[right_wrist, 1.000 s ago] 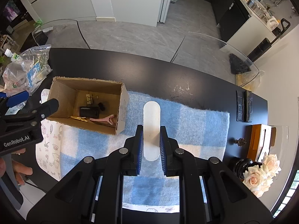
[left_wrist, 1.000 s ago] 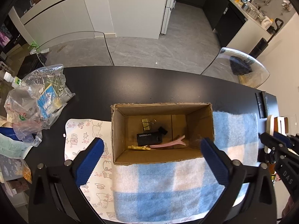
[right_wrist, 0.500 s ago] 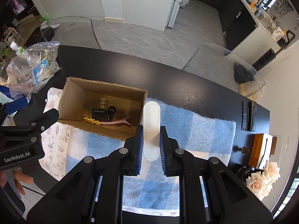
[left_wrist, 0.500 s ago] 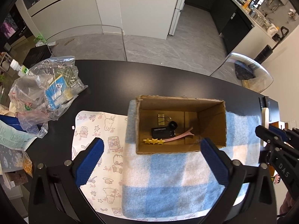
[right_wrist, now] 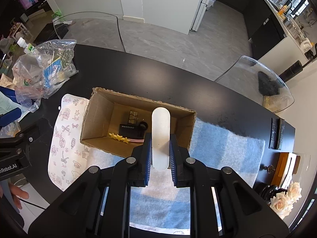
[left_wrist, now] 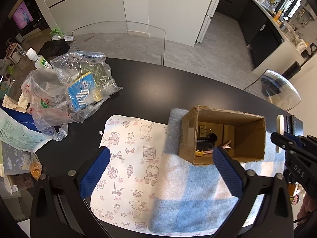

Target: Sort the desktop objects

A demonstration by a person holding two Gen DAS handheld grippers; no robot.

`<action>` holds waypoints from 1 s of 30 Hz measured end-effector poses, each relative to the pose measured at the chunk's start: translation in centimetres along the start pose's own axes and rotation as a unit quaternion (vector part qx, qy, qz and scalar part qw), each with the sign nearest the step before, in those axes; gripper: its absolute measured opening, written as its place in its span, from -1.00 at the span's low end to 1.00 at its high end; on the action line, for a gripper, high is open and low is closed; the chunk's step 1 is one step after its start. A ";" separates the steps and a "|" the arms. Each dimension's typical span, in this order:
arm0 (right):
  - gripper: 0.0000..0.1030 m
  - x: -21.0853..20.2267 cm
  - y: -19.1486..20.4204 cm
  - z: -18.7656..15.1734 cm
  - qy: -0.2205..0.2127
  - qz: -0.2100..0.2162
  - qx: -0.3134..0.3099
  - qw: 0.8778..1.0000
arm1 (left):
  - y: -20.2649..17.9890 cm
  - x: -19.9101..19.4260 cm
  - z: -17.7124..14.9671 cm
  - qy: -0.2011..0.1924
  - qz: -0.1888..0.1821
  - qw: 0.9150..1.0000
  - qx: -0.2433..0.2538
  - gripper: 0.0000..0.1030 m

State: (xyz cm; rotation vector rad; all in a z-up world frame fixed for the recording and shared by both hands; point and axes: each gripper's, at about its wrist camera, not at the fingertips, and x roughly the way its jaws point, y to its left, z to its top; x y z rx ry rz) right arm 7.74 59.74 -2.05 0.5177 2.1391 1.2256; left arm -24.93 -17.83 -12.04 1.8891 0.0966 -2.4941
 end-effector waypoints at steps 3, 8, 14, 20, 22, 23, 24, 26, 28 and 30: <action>-0.68 0.1 0.4 0.0 0.000 -0.001 0.000 1.000 | 0.2 0.0 0.1 0.000 -0.005 1.000 0.000 0.99; 0.76 0.2 0.3 -0.1 -0.002 -0.012 0.010 1.000 | 0.0 0.1 0.0 0.002 -0.011 1.000 0.006 0.99; 1.00 -0.1 -0.9 -0.7 -0.002 -0.018 0.030 0.999 | -0.8 -0.1 -0.3 0.007 -0.014 1.000 0.009 0.99; 1.00 -1.2 -2.1 -1.3 -0.006 -0.017 0.046 0.999 | -2.1 -1.5 -0.6 0.001 -0.009 1.000 0.014 0.99; 1.00 -1.8 -2.6 -1.7 -0.009 -0.012 0.051 0.999 | -2.6 -2.1 -0.7 -0.003 -0.008 1.000 0.016 0.99; 1.00 -2.1 -2.8 -1.9 -0.011 -0.010 0.054 0.998 | -2.9 -2.5 -0.8 -0.005 -0.006 1.000 0.017 0.99; 1.00 -2.5 -3.1 -2.1 -0.013 -0.009 0.055 0.998 | -3.3 -2.8 -0.9 -0.006 -0.004 1.000 0.019 0.99; 1.00 -3.5 -3.9 -2.8 -0.017 -0.007 0.058 0.998 | -4.1 -3.5 -1.3 -0.007 -0.004 1.000 0.021 0.99; 1.00 -4.3 -4.7 -3.6 -0.019 -0.007 0.063 0.998 | -5.2 -4.2 -1.7 -0.008 -0.005 1.000 0.028 0.99; 1.00 -5.1 -5.9 -4.5 -0.019 -0.008 0.070 0.997 | -6.4 -4.9 -2.2 -0.008 -0.008 0.999 0.034 0.99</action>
